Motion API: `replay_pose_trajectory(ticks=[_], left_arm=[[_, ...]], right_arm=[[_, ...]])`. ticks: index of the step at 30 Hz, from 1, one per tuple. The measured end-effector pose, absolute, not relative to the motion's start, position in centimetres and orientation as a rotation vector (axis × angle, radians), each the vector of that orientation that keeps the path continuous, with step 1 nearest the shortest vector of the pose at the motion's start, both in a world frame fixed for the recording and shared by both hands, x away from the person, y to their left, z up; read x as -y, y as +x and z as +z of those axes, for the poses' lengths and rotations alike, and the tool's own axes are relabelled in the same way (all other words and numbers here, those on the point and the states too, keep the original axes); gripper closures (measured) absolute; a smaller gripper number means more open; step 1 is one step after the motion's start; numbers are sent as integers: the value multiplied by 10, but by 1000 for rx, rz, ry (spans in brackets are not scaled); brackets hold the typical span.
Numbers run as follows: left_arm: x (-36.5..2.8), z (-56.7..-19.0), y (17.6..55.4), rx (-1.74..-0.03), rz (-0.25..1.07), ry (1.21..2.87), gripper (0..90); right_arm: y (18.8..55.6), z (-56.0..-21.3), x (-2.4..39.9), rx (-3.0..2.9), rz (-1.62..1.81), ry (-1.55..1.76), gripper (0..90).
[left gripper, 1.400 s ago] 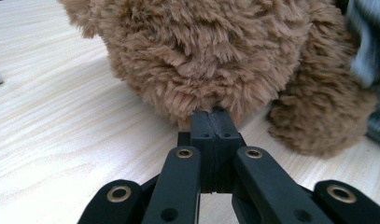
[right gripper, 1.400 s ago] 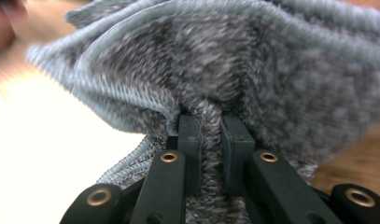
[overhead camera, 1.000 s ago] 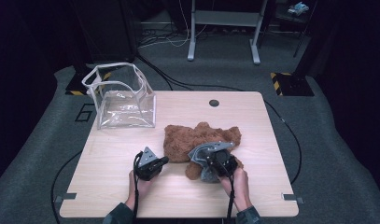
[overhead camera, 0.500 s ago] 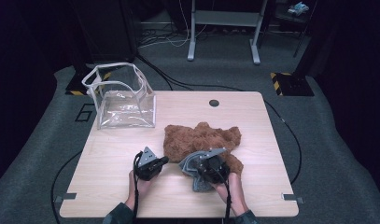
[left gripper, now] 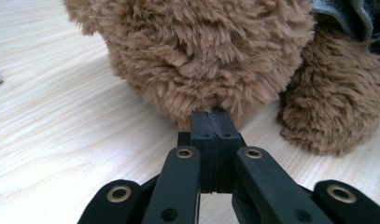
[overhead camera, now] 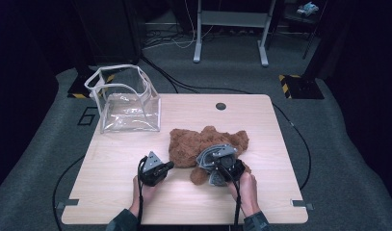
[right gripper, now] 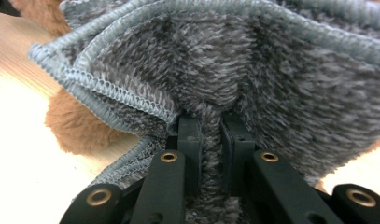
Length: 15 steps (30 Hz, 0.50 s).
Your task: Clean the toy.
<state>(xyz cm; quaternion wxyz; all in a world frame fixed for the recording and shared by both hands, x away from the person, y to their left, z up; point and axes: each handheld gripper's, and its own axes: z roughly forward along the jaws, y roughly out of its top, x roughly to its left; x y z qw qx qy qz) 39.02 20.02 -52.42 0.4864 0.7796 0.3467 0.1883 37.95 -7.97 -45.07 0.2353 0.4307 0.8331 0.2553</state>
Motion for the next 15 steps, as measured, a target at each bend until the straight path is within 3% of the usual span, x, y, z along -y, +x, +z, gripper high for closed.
replay_pose_trajectory(ticks=[8, 15], left_arm=[[-201, -524, 390, -846, 465, 1893, 900], [-201, -524, 390, -850, 461, 1890, 899]], right_arm=[[372, -452, 99, -2250, 577, 1247, 805], [367, -437, 99, -2246, 717, 1194, 802]])
